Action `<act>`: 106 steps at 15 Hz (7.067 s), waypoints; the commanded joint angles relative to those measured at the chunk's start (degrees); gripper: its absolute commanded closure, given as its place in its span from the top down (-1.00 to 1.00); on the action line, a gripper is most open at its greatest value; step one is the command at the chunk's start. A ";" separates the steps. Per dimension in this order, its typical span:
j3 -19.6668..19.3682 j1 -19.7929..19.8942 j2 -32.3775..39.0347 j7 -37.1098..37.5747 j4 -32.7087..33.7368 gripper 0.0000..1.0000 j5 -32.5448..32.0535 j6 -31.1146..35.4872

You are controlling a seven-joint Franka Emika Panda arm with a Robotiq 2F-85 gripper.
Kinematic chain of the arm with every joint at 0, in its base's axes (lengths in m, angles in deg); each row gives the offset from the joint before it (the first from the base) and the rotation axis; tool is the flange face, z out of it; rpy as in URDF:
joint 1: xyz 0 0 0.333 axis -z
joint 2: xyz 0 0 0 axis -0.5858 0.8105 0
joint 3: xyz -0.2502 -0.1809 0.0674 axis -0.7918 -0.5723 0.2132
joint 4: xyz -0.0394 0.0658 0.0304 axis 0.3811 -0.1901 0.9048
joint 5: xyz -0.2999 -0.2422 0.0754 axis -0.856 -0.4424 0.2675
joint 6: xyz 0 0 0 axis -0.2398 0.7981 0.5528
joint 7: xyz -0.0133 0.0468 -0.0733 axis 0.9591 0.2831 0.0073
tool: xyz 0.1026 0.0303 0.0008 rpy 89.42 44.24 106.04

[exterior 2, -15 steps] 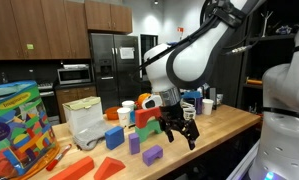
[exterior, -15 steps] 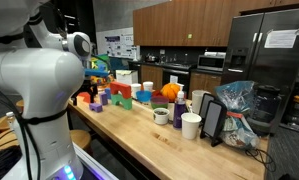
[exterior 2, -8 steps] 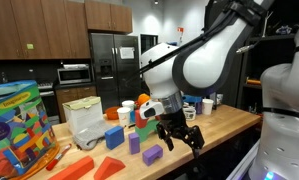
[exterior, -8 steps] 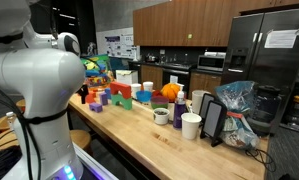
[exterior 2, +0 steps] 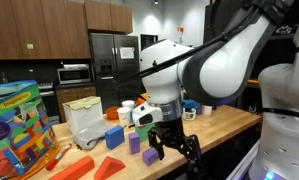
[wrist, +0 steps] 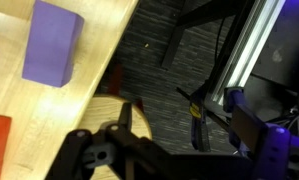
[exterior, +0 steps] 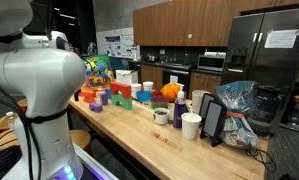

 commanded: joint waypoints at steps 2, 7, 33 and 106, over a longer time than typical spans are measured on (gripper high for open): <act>-0.79 -1.47 1.50 -1.43 0.10 1.00 -0.44 6.05; -1.51 -1.10 3.40 -3.05 0.08 1.00 -0.56 11.33; -3.30 14.54 11.83 8.90 0.05 1.00 -19.62 26.44; -21.48 15.40 -17.57 -5.64 0.13 -0.70 -3.22 2.67</act>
